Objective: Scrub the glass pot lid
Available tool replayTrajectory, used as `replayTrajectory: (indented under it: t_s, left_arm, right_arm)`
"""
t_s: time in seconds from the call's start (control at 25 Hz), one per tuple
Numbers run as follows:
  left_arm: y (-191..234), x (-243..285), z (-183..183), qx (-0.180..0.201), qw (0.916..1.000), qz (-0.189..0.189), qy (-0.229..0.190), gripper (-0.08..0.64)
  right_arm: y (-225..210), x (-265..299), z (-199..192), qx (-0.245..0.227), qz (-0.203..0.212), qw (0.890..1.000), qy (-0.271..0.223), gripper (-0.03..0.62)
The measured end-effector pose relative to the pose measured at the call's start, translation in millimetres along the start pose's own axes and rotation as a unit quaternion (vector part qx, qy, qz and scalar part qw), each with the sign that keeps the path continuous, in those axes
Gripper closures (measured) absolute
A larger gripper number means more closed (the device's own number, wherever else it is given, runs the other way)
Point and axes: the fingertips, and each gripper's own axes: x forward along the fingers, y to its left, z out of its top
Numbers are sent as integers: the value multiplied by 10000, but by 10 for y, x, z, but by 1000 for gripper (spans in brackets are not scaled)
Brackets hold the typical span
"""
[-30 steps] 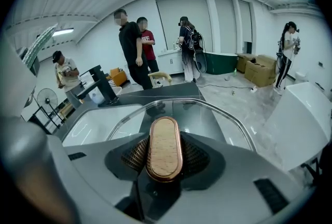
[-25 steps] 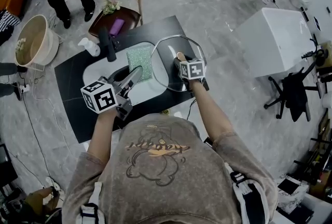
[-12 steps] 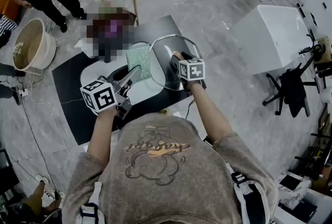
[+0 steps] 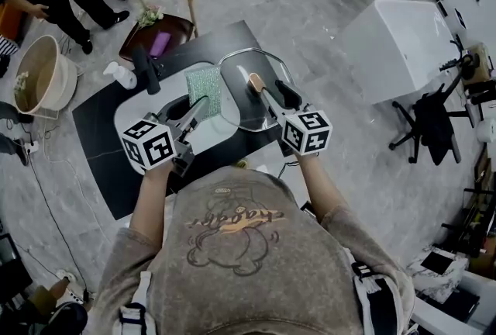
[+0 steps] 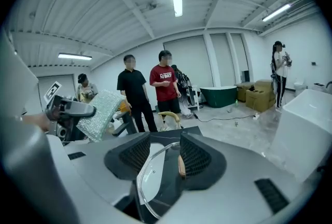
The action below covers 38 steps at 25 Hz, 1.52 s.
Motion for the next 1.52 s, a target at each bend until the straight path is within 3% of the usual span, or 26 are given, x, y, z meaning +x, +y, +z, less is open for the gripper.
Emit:
replayTrajectory:
  t_s: [0.36, 0.52, 0.68, 0.84, 1.0, 1.52]
  left_arm:
    - [-68, -9, -57, 436, 9990, 119, -63, 476]
    - [-72, -34, -54, 853, 9955, 314, -281, 476]
    - [-17, -39, -76, 1438, 9866, 599, -477, 476]
    - [103, -58, -139, 1749, 9777, 928, -696, 476]
    - [231, -91, -232, 1890, 9714, 1185, -819, 476]
    - [358, -130, -228, 1964, 9639, 1485, -1015, 476]
  right_arm:
    - [120, -583, 9, -224, -448, 9958, -773, 561]
    - [130, -629, -61, -151, -405, 9951, -891, 566]
    - [128, -597, -150, -258, -481, 9940, -946, 566]
    - [128, -565, -235, -366, -554, 9928, -995, 565]
    - [130, -517, -304, -379, -594, 9920, -1043, 565]
    - [188, -365, -267, -390, -507, 9913, -1152, 566]
